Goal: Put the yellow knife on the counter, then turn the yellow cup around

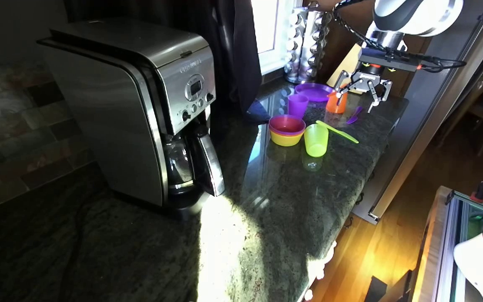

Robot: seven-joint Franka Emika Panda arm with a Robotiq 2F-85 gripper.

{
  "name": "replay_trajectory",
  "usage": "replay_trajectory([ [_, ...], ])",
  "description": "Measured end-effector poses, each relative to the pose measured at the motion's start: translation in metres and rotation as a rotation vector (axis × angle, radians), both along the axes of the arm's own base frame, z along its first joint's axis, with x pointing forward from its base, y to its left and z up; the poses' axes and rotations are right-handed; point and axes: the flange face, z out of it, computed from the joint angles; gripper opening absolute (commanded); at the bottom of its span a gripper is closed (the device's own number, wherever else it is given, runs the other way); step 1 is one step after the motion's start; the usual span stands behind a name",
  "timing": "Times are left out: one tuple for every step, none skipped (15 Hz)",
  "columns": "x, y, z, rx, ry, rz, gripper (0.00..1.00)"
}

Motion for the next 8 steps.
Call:
replay_trajectory([
  [0.002,0.001,0.000,0.019,0.019,0.008,1.00],
  [0.004,0.001,-0.002,0.037,0.039,0.017,1.00],
  [0.006,0.002,-0.005,0.052,0.057,0.024,1.00],
  [0.009,0.002,-0.008,0.064,0.074,0.029,1.00],
  [0.013,0.002,-0.011,0.075,0.088,0.033,1.00],
  [0.016,0.002,-0.015,0.085,0.104,0.037,1.00],
  [0.021,0.002,-0.019,0.096,0.118,0.041,1.00],
  [0.025,0.003,-0.024,0.107,0.132,0.043,1.00],
])
